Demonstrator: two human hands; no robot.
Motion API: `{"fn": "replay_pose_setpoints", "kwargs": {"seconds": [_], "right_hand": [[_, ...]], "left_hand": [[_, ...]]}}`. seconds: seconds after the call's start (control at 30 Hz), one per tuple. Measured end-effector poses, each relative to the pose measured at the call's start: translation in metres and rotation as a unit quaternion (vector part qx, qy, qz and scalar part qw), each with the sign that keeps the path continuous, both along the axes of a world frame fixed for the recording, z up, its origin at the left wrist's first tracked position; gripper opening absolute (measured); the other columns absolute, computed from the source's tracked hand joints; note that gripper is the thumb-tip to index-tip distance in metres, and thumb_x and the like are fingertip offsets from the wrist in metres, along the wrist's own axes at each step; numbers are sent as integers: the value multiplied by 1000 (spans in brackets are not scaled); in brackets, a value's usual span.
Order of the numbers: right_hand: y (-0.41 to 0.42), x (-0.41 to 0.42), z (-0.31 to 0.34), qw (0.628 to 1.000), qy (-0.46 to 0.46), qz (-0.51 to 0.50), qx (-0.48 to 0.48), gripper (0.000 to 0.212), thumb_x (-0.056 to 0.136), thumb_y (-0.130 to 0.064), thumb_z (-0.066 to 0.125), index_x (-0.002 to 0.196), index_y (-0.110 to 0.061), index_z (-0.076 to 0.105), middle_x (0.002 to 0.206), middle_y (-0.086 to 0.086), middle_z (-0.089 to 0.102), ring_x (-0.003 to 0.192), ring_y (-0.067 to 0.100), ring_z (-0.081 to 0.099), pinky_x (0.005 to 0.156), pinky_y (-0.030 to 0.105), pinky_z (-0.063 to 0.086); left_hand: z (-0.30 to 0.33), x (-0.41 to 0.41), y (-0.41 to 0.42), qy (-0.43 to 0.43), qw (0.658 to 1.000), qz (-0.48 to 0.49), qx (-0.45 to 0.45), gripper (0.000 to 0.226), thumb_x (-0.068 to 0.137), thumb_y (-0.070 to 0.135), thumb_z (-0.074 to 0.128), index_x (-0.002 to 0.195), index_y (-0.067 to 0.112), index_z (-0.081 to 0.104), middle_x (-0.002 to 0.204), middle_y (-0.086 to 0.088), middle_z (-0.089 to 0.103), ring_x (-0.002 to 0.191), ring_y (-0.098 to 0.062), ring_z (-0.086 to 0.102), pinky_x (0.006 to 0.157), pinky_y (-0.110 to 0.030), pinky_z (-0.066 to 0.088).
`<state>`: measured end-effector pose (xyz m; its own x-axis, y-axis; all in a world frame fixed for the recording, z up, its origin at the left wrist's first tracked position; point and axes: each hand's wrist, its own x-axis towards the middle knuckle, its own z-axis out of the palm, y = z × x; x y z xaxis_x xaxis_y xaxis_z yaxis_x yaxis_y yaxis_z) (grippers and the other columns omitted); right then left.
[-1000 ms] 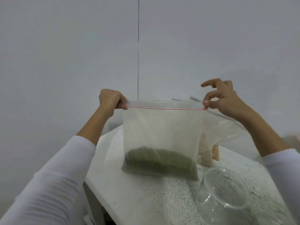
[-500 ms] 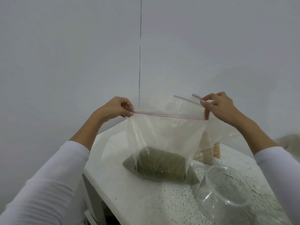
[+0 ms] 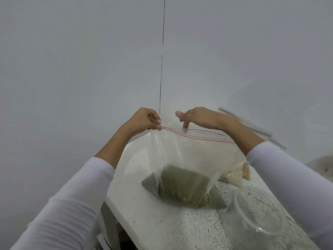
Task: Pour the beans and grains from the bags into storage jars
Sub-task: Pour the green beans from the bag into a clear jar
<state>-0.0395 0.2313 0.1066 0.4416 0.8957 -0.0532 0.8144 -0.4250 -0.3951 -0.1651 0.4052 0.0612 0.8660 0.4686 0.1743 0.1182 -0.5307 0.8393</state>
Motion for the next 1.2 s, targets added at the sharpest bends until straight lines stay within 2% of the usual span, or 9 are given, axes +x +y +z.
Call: {"fn": "replay_pose_setpoints", "kwargs": {"seconds": [0.1,0.27,0.43,0.53,0.63,0.73,0.93,1.07,1.2], "right_hand": [[25,-11,-6,997,-42,26,-60,41,87,-50,59,82,-12,74,87,3,60,83,18,53,68,26,38],[35,-9,-12,998,-58,17,-26,12,82,-13,70,86,-2,74,74,4,62,78,17,56,69,26,44],[38,-9,-11,999,-24,31,-15,10,79,-14,73,84,-5,74,75,1,66,80,15,57,71,24,46],[39,-11,-7,997,5,48,-68,18,78,-31,76,81,-13,72,88,-2,69,89,16,58,80,28,46],[37,-14,-5,996,9,40,-82,37,78,-51,71,72,-14,65,105,10,68,87,16,53,74,27,38],[31,-19,1,997,31,10,-68,50,81,-61,60,91,-14,72,101,11,69,92,15,57,70,22,36],[30,-20,-2,998,18,-22,-53,20,83,-30,70,80,-11,74,87,9,74,81,14,67,77,29,42],[21,-22,7,998,41,-17,-34,19,84,-23,71,89,-6,75,58,-11,67,62,-3,60,67,17,37],[14,-25,19,1000,29,-9,-1,17,82,-19,72,89,-3,75,51,-17,64,69,3,62,76,18,40]], "left_hand": [[-1,1,1,-18,999,8,-28,20,78,-5,71,80,13,62,74,-1,68,63,-5,57,50,-16,34],[-18,-4,2,-41,996,37,-68,12,82,9,73,92,8,66,80,0,61,60,0,52,49,-9,36],[-29,-6,4,-71,994,35,-76,11,83,11,71,77,2,70,75,-7,64,60,-3,50,60,-10,40],[-26,-2,-1,-100,991,29,-82,9,81,8,73,77,0,71,68,-1,66,62,-1,55,64,-11,44],[-21,1,-7,-117,990,23,-79,13,80,7,73,82,-6,72,78,-12,70,69,-8,61,66,-9,47],[-19,4,-10,-131,988,23,-82,14,80,7,74,81,-6,72,81,-15,71,69,-6,64,65,-8,47],[-18,11,-16,-135,988,33,-73,11,78,11,76,73,2,72,69,-5,68,66,-5,59,66,-10,45],[-12,11,-20,-152,985,37,-75,9,77,10,76,71,4,72,66,0,68,63,2,60,65,-5,45],[2,10,-25,-188,978,33,-81,10,76,8,76,68,7,72,61,8,67,63,4,60,65,-5,43]]}}
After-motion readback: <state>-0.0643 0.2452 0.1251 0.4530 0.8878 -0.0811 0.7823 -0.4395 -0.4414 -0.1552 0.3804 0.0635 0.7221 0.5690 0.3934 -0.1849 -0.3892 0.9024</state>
